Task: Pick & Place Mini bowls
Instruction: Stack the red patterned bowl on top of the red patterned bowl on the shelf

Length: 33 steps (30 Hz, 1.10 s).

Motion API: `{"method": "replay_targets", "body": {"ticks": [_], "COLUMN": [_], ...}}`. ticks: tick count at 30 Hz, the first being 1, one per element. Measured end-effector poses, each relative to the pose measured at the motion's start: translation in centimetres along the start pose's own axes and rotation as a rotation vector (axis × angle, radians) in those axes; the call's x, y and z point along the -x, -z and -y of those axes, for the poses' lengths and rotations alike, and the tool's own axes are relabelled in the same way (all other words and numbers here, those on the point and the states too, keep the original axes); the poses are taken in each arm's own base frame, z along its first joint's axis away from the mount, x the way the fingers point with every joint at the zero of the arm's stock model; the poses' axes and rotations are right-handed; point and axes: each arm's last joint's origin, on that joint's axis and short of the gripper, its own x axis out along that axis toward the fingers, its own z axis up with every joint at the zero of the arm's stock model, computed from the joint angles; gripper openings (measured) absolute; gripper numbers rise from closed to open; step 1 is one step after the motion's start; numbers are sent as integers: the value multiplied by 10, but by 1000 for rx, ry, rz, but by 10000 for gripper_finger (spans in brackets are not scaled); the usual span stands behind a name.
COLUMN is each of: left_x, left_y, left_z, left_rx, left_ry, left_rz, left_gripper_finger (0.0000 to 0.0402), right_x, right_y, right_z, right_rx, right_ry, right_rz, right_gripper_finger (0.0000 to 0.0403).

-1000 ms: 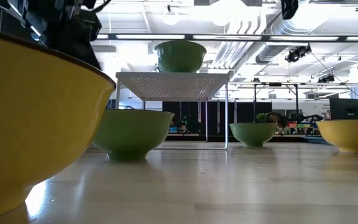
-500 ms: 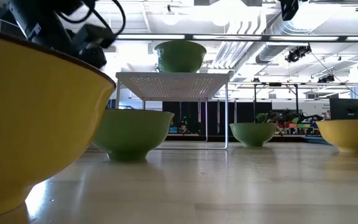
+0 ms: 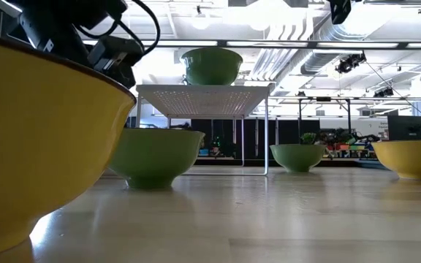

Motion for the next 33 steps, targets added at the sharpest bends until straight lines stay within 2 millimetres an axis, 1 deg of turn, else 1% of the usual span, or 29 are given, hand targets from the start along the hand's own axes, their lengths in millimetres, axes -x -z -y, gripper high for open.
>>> {"method": "replay_targets", "body": {"ticks": [3, 6, 8, 12, 14, 16, 19, 23, 26, 31, 33], "left_x": [-3, -5, -5, -5, -1, 3, 12, 35, 58, 113, 133], "left_y": [1, 2, 2, 2, 1, 0, -5, -13, -20, -39, -50], "left_z": [-1, -1, -1, -1, 1, 2, 13, 25, 39, 70, 78], "left_rx": [-17, -31, -49, -69, -77, -81, -92, -94, -100, -130, -105], "left_ry": [-9, -9, -5, 6, 22, 17, 68, 98, 123, 257, 244], "left_rz": [-3, -20, -39, -54, -54, -55, -33, -24, -32, 4, 17], "left_gripper_finger": [130, 105, 80, 19, 9, 11, 6, 6, 4, 4, 3], "right_x": [0, 0, 0, 0, 0, 0, 0, 0, 0, 0, 0], "right_y": [0, 0, 0, 0, 0, 0, 0, 0, 0, 0, 0], "right_z": [0, 0, 0, 0, 0, 0, 0, 0, 0, 0, 0], "right_rx": [0, 0, 1, 2, 3, 3, 3, 3, 4, 4, 4], "right_ry": [4, 11, 11, 11, 11, 11, 11, 11, 11, 11, 11], "right_rz": [1, 2, 2, 1, 2, 2, 1, 2, 1, 1, 1], "right_gripper_finger": [0, 0, 0, 0, 0, 0, 0, 0, 0, 0, 0]}}
